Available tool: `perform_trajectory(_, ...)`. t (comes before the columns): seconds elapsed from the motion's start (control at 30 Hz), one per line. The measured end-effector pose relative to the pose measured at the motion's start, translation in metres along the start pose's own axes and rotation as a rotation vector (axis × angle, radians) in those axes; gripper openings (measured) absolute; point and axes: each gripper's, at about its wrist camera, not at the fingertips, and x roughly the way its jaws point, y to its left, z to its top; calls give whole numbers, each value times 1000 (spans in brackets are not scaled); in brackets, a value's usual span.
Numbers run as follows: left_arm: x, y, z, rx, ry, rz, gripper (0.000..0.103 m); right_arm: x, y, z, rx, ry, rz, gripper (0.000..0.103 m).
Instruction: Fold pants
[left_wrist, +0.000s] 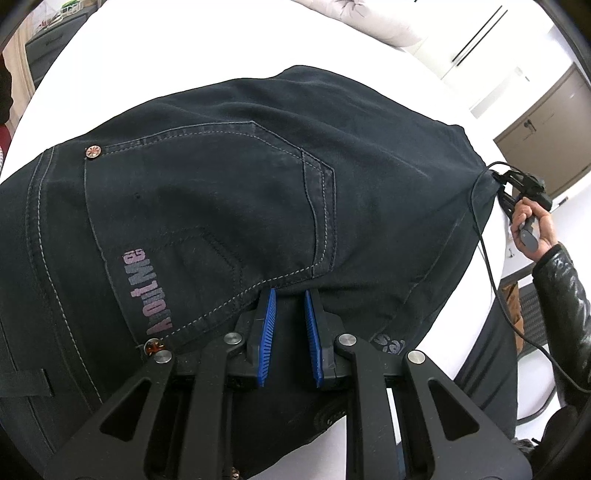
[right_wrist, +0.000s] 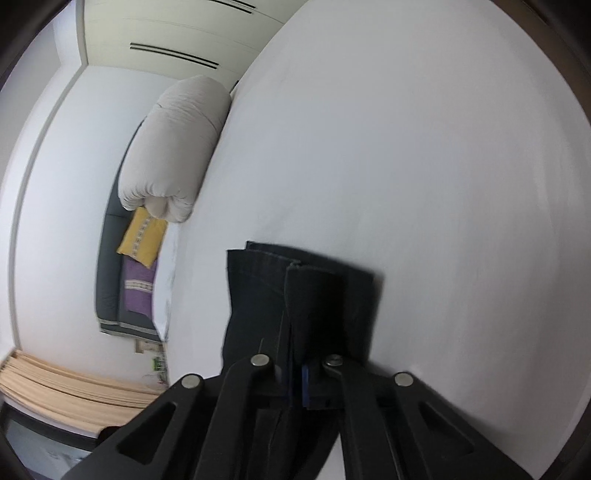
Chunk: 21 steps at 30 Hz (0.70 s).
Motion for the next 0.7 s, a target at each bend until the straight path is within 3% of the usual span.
perform_trajectory(0.2, -2, 4, 1, 4, 9, -14, 17, 2, 1, 9, -25, 4, -22, 2)
perform_trajectory(0.33, -6, 7, -2, 4, 1, -25, 17, 3, -4, 12, -2, 34, 12, 2)
perform_trajectory(0.4, -8, 12, -5, 3, -6, -27, 17, -11, 2, 12, -38, 22, -43, 12)
perform_trajectory(0.47, -9, 13, -7, 8, -18, -21, 17, -45, 25, 3, -166, -87, -163, 47)
perform_trajectory(0.5, -9, 13, -8, 7, -26, -15, 17, -56, 38, -6, -220, -101, -172, 50)
perform_trajectory(0.57, -8, 11, -11, 2, -37, -10, 17, -65, 63, -30, -310, -25, -82, 49)
perform_trajectory(0.63, -8, 10, -12, 7, -41, -6, 17, -57, 98, -80, -402, 166, 67, 45)
perform_trajectory(0.7, -8, 8, -13, 19, -39, 3, 17, -42, 125, -126, -476, 319, 137, 44)
